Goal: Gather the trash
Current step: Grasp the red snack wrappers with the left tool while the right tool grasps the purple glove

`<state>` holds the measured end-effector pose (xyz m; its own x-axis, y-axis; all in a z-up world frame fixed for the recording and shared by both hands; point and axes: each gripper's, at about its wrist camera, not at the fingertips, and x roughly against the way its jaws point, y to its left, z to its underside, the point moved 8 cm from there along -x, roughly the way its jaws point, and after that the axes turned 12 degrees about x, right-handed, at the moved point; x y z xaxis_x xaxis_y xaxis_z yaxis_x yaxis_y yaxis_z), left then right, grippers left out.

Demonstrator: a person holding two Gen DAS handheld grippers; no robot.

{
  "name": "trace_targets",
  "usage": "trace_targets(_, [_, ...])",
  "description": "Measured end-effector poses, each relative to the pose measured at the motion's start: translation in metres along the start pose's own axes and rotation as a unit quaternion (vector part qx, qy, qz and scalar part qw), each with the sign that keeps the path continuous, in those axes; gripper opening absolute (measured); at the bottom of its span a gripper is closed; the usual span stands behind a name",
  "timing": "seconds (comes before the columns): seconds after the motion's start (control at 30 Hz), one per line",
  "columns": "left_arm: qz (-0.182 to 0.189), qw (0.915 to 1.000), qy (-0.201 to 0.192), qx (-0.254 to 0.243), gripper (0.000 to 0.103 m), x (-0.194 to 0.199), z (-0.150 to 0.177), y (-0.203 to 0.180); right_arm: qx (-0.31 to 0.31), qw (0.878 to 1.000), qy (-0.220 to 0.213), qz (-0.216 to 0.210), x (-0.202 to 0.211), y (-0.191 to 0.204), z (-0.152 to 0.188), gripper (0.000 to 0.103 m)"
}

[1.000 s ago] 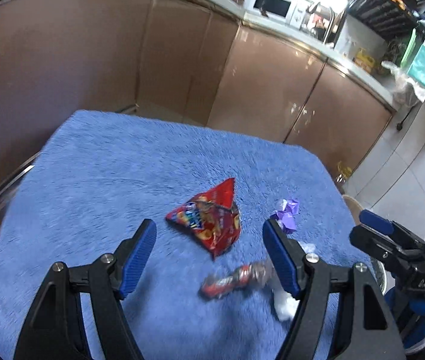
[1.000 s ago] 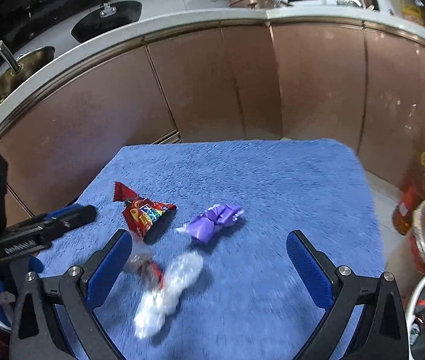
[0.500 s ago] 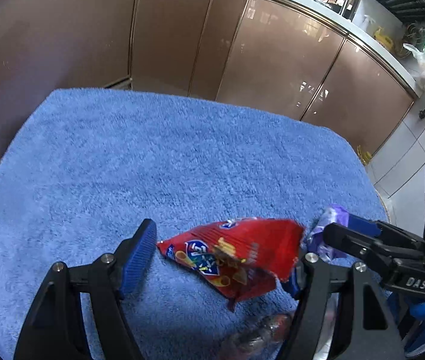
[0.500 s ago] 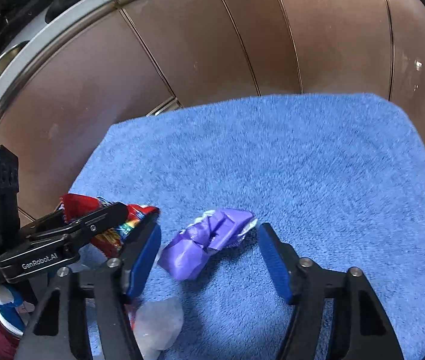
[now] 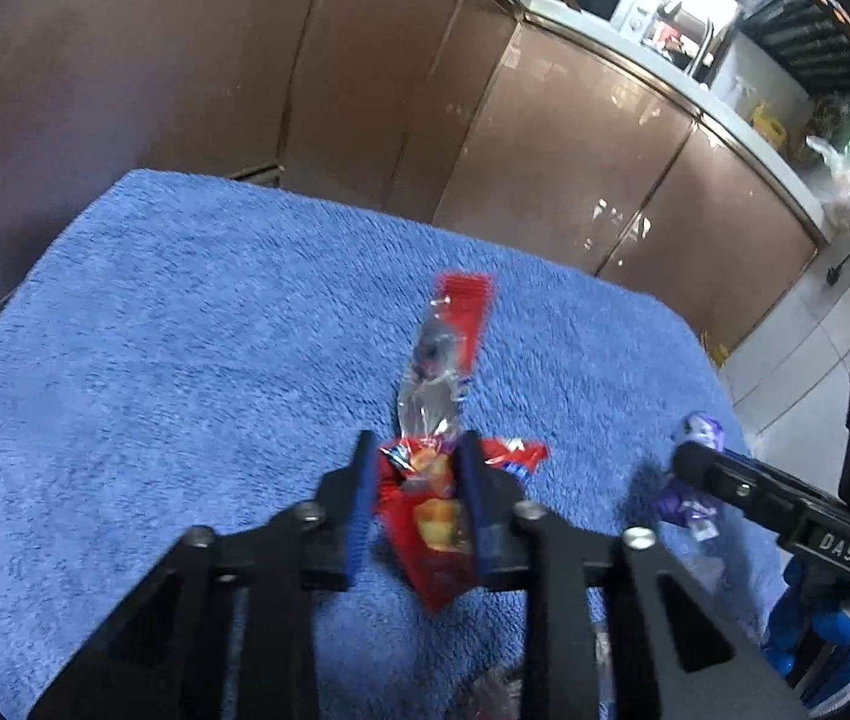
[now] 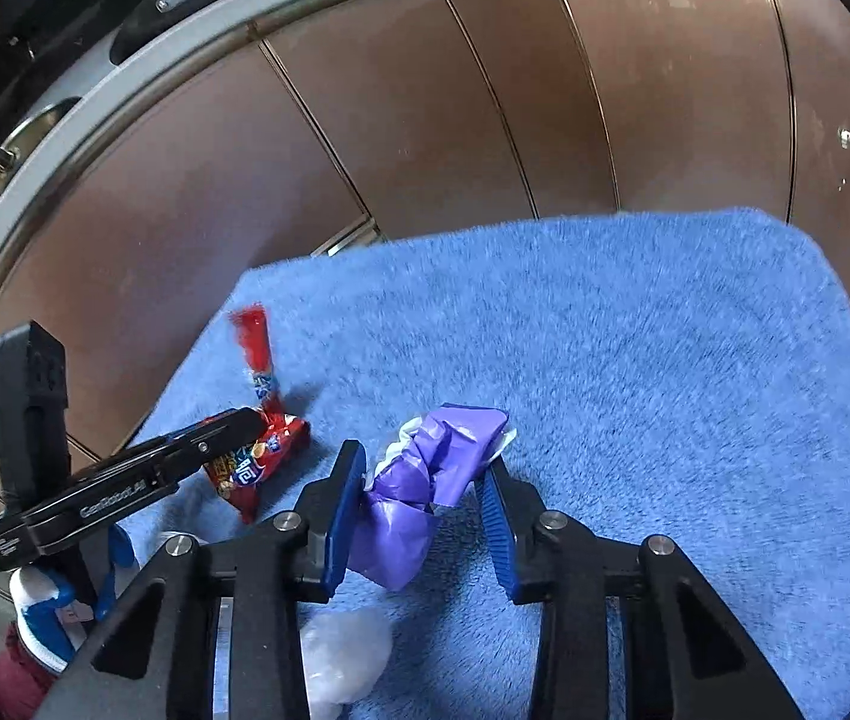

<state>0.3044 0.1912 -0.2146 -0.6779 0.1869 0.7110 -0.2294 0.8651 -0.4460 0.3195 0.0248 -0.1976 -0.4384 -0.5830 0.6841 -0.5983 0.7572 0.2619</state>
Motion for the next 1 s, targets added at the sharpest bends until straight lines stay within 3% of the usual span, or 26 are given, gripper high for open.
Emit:
trace_targets(0.27, [0.003,0.9993,-0.037,0.003,0.019,0.053,-0.002,-0.001,0.017,0.999,-0.044,0.010,0.055,0.017,-0.010,0.035])
trace_targets(0.5, [-0.003,0.9966,-0.079,-0.026,0.017,0.111,0.006,-0.021,0.028,0.997,-0.071,0.016,0.103,0.038,-0.001,0.035])
trace_targets(0.8, [-0.011,0.9858,-0.150,-0.075,0.016,0.195,0.034,-0.056,0.038,0.994,-0.093,0.031,0.153,0.063,0.019,0.035])
trace_targets(1.0, [-0.012,0.9794,-0.177,-0.096,0.016,0.238,0.054,-0.068,0.039,0.993,-0.103,0.038,0.177,0.076,0.032,0.035])
